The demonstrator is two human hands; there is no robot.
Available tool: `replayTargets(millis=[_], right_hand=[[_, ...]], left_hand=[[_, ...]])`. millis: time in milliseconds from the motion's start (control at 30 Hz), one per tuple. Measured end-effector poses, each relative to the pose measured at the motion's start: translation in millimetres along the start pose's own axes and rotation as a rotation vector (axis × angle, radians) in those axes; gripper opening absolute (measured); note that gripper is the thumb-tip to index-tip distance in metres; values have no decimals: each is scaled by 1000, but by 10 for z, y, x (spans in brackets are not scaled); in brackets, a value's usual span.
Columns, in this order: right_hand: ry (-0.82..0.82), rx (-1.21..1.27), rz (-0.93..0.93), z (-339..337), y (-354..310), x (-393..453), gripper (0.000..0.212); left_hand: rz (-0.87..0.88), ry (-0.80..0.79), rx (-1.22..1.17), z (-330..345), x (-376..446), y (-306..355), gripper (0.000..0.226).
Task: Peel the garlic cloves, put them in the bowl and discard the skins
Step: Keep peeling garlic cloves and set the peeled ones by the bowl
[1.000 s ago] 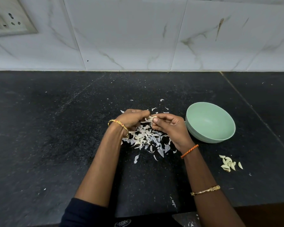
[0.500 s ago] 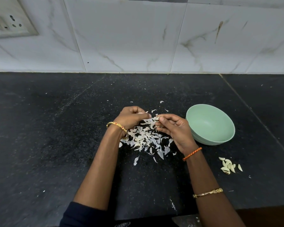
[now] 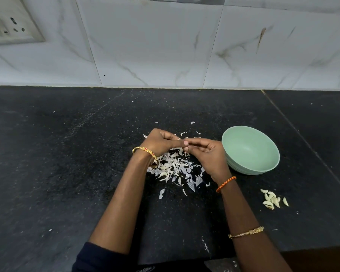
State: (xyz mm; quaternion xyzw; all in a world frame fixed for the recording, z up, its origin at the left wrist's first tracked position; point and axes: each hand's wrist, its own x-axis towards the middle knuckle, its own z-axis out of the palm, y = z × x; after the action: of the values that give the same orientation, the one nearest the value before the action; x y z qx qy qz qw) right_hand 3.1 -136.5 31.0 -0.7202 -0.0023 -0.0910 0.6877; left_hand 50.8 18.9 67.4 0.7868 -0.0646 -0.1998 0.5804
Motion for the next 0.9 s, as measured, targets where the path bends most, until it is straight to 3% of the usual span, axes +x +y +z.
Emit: replayTargets(millis=[367, 567, 667, 900], right_hand=[[7, -220, -54, 4, 24, 18, 27], [26, -280, -58, 17, -23, 16, 19], [34, -299, -71, 21, -39, 9, 18], [18, 26, 7, 24, -79, -38, 22]], left_hand=[[-47, -13, 1, -40, 18, -36, 16], [7, 13, 60, -12, 51, -62, 5], [53, 25, 109, 15, 54, -55, 14], [-6, 87, 36, 58, 73, -85, 16]])
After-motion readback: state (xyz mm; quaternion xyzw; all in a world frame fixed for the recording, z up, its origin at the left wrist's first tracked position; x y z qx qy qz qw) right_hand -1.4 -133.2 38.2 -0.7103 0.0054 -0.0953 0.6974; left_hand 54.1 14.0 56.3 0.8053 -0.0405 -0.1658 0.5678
